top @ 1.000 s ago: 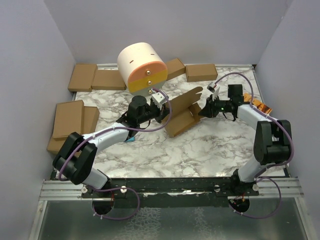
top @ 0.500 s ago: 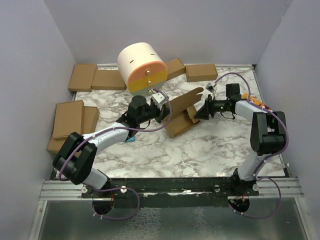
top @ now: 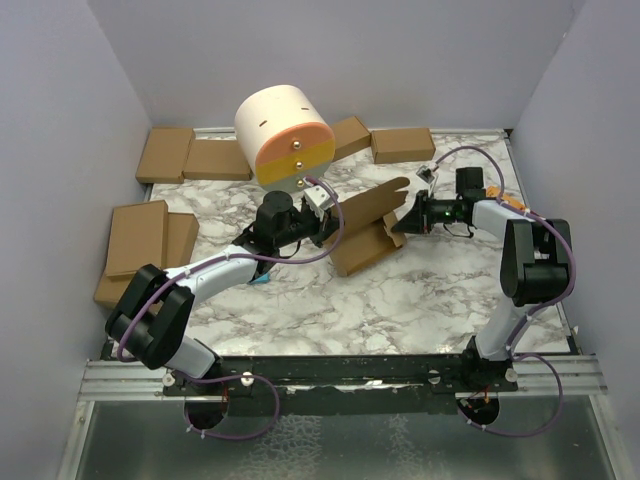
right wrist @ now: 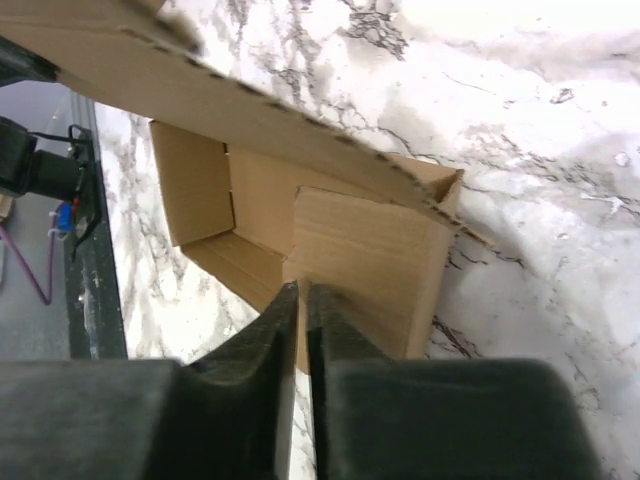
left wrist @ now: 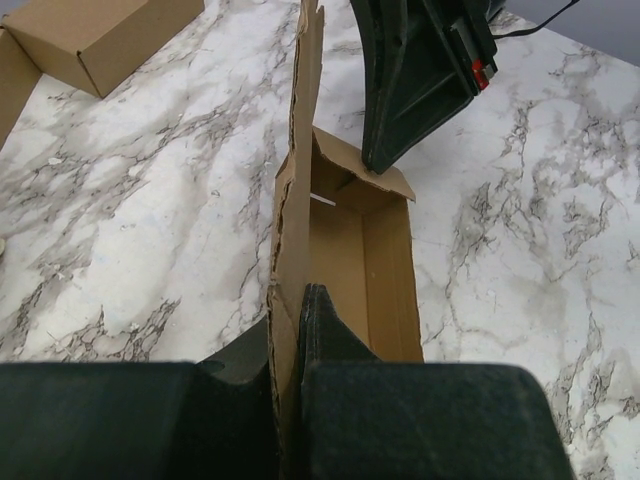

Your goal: Fold the paper box

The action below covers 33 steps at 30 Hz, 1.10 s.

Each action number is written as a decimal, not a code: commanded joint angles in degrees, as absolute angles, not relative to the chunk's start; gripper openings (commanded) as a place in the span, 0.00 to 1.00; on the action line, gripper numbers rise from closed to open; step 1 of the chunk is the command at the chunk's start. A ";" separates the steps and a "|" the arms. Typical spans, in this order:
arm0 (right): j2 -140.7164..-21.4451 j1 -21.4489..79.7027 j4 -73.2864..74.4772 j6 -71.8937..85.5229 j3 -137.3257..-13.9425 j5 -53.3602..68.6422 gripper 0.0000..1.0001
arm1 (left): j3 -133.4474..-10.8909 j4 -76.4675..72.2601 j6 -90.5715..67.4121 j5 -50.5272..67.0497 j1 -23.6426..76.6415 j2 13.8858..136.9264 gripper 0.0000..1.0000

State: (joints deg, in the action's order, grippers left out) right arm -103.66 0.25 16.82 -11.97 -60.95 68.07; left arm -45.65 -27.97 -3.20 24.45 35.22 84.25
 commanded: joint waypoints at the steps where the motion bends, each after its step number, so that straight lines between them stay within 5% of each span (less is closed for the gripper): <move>1: -102.77 -0.18 13.42 -10.73 -61.72 62.67 0.04 | -45.71 -28.17 -3.07 26.73 34.98 83.88 0.00; 15: -97.42 1.05 11.71 -15.63 -59.66 51.90 0.03 | -45.40 -28.26 -3.65 26.60 34.96 83.41 0.00; 33: -98.13 1.14 12.87 -16.26 -58.97 52.59 0.58 | -44.92 -28.39 -3.52 26.12 34.98 83.09 0.00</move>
